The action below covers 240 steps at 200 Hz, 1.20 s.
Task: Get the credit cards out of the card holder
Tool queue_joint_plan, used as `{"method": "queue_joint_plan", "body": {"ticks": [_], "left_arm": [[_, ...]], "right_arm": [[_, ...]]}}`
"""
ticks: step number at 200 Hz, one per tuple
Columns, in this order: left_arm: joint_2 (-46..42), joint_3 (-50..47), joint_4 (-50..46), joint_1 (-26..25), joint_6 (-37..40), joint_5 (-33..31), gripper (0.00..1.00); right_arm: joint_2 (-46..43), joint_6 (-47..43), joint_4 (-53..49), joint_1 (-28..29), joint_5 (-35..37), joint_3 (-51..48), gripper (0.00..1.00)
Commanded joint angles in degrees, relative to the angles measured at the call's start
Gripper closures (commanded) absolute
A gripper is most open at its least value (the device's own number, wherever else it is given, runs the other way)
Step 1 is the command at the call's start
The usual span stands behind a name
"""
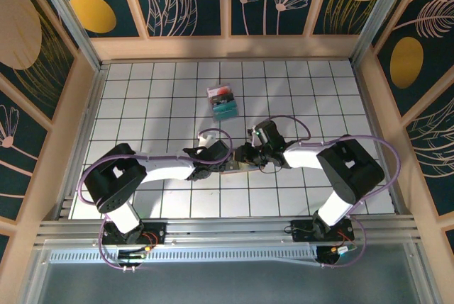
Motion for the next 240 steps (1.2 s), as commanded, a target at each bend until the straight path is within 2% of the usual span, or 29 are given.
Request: {"method": "queue_joint_plan", "body": {"ticks": [1, 45, 144, 240], "left_arm": [[-1.68, -0.90, -3.44, 0.47, -0.91, -0.54, 0.01], [-3.65, -1.42, -2.86, 0.44, -1.34, 0.38, 0.01], [-0.89, -2.35, -0.17, 0.46, -1.44, 3.55, 0.01], [0.57, -1.43, -0.32, 0.43, -0.73, 3.77, 0.01]], "right_arm": [[-2.01, 1.18, -0.50, 0.62, -1.18, -1.29, 0.73], [-3.12, 2.93, 1.82, 0.78, -1.97, -2.70, 0.73], [-1.61, 4.24, 4.27, 0.98, -3.25, -2.73, 0.74], [-4.89, 1.80, -4.42, 0.92, 3.55, -1.29, 0.73]]}}
